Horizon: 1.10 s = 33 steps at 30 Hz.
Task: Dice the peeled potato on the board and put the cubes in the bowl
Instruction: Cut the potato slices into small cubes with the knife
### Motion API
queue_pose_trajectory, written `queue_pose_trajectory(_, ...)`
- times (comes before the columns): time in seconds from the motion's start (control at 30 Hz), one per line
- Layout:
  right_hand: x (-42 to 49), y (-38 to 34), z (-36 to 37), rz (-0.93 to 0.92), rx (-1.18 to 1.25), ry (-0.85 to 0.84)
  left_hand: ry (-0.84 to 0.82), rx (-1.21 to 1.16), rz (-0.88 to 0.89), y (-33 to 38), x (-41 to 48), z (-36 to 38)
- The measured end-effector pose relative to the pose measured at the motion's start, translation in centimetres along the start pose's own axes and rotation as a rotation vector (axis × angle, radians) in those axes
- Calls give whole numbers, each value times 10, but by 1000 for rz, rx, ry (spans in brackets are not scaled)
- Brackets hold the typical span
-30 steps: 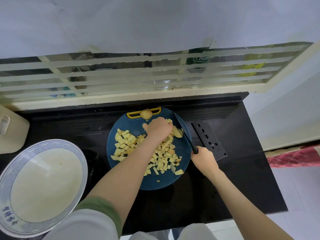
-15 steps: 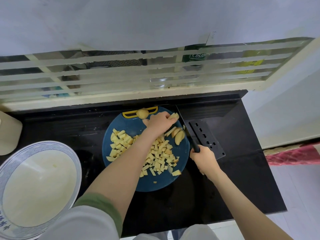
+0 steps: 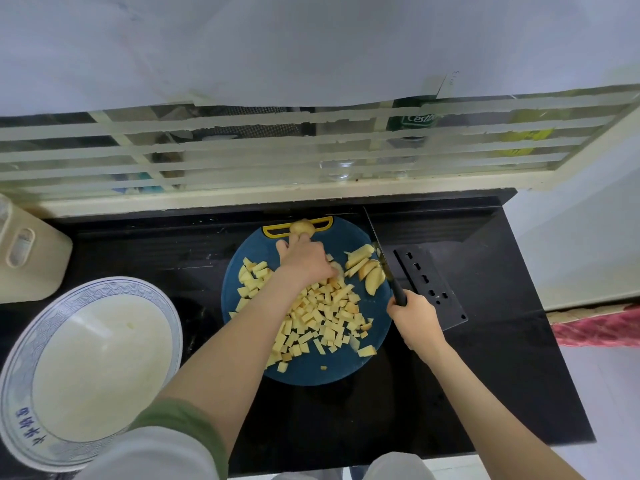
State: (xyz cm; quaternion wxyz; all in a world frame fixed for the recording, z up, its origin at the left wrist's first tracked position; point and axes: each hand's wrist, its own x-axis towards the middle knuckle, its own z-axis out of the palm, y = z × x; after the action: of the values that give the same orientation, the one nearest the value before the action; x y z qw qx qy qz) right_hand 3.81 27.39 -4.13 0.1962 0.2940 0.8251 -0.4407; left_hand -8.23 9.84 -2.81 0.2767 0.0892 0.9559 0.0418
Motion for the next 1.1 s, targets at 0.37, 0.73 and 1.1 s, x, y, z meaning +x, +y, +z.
queue_pose_trajectory(0.37,0,3,-4,26,6,15,181,-151,-40,0,8,1)
queue_pose_trajectory(0.73,-3,2,-4,69,33,-30,250,99,149,32,-5,5)
queue_pose_trajectory(1.1,-3,11,-9,131,97,-107,191,207,338,53,8,19)
